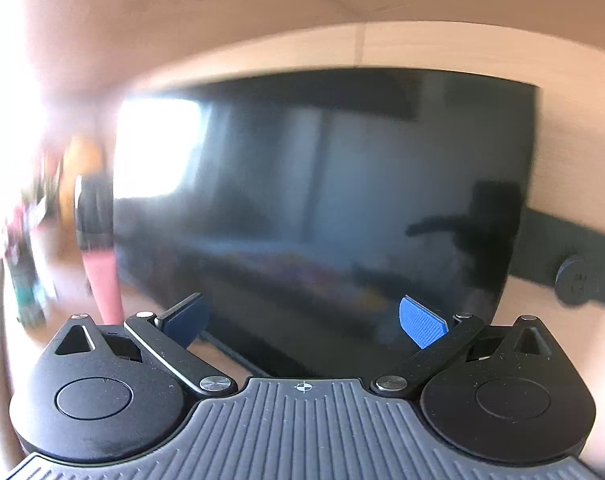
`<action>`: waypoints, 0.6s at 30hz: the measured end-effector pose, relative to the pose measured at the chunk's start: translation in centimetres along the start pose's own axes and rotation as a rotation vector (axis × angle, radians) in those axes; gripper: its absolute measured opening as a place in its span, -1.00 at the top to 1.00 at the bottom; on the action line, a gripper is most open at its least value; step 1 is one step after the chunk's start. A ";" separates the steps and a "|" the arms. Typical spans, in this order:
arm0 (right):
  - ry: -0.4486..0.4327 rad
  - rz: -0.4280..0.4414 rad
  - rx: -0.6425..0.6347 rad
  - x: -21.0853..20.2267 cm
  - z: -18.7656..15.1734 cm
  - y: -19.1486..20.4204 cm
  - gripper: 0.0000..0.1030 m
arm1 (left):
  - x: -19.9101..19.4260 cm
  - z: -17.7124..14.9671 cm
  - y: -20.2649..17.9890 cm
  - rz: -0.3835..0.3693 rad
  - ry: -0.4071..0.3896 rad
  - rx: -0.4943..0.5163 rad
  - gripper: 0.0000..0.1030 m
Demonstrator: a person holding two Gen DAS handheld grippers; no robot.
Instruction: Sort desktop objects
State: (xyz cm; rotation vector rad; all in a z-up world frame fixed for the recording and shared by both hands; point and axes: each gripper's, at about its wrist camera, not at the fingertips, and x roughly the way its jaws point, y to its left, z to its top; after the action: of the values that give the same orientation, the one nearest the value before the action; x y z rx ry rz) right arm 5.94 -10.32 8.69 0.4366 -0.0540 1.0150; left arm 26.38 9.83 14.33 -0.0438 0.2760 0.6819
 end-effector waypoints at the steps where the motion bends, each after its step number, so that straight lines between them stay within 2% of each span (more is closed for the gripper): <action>1: 0.033 0.028 0.022 0.1 -0.2 0.4 -1.00 | -0.2 -0.5 -0.4 0.010 -0.035 0.055 -1.00; 4: 0.138 0.133 0.054 0.8 0.5 1.6 -1.00 | -0.3 -1.8 -0.9 0.028 -0.109 0.173 -1.00; 6: 0.203 0.253 0.139 1.6 1.8 2.7 -1.00 | 0.0 -2.5 -0.7 0.023 -0.124 0.176 -1.00; 8: 0.198 0.356 0.177 2.1 3.3 4.9 -1.00 | 0.3 -2.8 0.5 0.005 -0.096 0.069 -1.00; 10: 0.187 0.455 0.198 2.3 4.1 6.7 -1.00 | 0.6 -2.9 2.3 -0.038 -0.019 -0.092 -1.00; 12: 0.162 0.478 0.126 1.6 4.9 7.3 -1.00 | 1.0 -2.9 3.7 -0.064 0.068 -0.181 -1.00; 14: 0.120 0.439 -0.012 0.6 5.4 6.1 -1.00 | 1.6 -2.6 4.4 -0.044 0.114 -0.190 -1.00; 15: 0.135 0.419 -0.087 0.2 5.6 4.8 -1.00 | 2.0 -2.4 4.6 -0.018 0.120 -0.172 -1.00; 17: 0.243 0.416 -0.142 0.5 5.7 2.1 -0.99 | 2.7 -1.9 4.7 0.037 0.108 -0.132 -1.00; 18: 0.309 0.426 -0.129 0.7 5.7 0.4 -0.93 | 3.1 -1.6 4.6 0.057 0.096 -0.110 -1.00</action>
State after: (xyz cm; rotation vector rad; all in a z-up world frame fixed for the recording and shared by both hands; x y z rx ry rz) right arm 6.86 -11.69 14.18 0.1460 0.0675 1.4795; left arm 25.45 15.12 12.16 -0.1748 0.3329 0.7522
